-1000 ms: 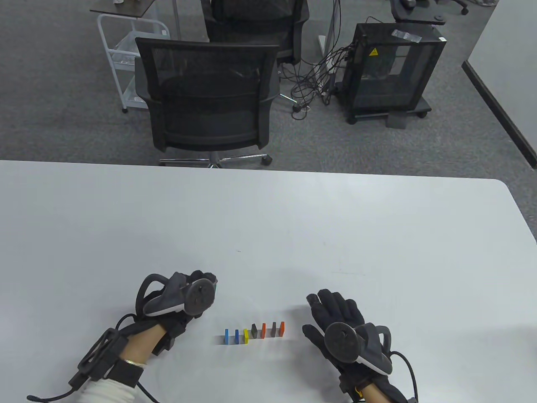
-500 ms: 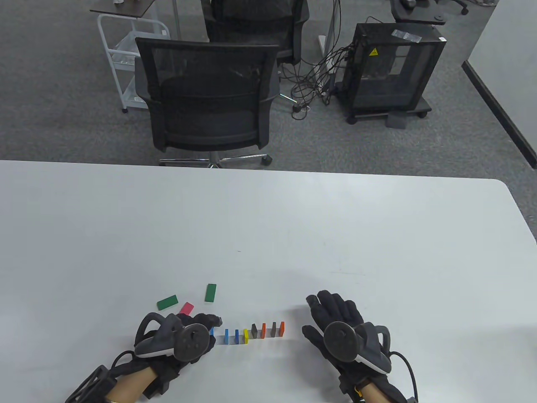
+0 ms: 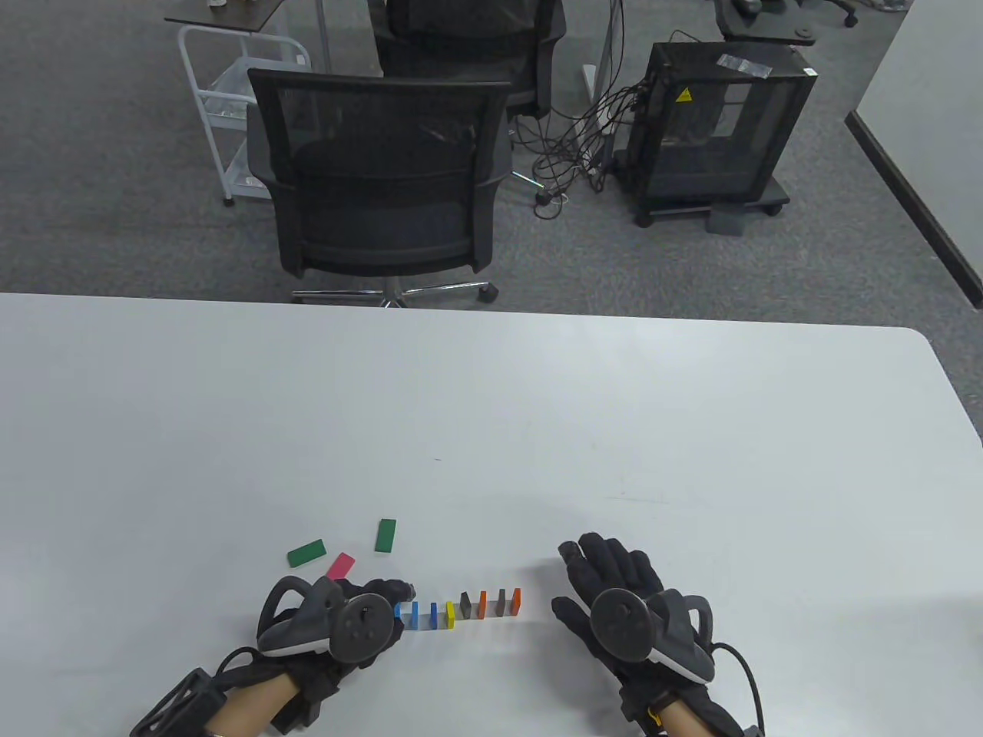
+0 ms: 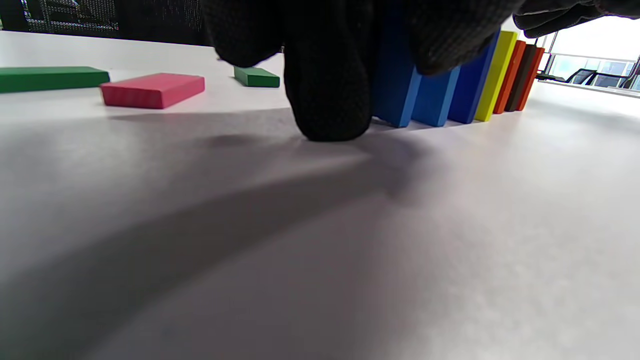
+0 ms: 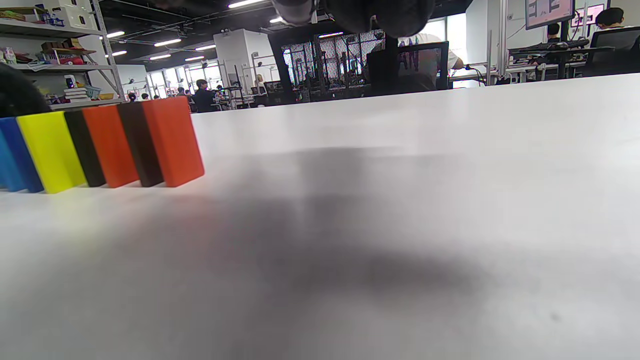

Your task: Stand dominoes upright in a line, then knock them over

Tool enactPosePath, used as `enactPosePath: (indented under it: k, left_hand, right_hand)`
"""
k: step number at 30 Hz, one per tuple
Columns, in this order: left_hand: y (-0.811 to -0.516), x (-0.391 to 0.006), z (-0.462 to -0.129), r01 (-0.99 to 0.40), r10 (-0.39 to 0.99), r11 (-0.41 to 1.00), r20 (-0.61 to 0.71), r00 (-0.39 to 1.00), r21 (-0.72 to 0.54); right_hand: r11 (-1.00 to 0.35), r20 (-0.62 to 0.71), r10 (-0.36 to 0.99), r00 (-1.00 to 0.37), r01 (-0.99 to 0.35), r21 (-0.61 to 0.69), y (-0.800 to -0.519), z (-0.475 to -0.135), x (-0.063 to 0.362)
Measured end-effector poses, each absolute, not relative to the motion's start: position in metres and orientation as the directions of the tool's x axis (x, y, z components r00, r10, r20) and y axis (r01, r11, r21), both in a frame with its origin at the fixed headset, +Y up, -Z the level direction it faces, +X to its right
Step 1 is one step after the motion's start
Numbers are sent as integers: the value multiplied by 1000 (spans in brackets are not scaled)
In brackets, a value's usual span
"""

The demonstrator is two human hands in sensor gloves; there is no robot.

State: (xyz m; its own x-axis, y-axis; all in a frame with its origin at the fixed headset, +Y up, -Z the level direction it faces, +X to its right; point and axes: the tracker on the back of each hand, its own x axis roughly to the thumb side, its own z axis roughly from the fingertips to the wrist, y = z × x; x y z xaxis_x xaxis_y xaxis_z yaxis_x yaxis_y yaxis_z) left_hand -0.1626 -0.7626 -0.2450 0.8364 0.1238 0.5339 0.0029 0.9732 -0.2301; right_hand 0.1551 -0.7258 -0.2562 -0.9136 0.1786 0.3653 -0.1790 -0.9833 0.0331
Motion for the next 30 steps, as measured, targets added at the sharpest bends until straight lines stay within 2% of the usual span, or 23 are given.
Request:
enactPosePath:
  k: [21, 26, 30]
  left_hand:
    - [-762, -164, -244, 0, 145, 964, 530, 835, -264]
    - [-749, -170, -242, 4, 172, 951, 536, 826, -310]
    - [-731, -181, -246, -52, 172, 968, 499, 849, -245]
  right_hand:
    - [-983, 367, 178, -913, -179, 33, -726, -256, 155]
    - [-983, 367, 178, -913, -179, 33, -726, -256, 155]
    - [-983, 363, 180, -914, -180, 35, -726, -256, 155]
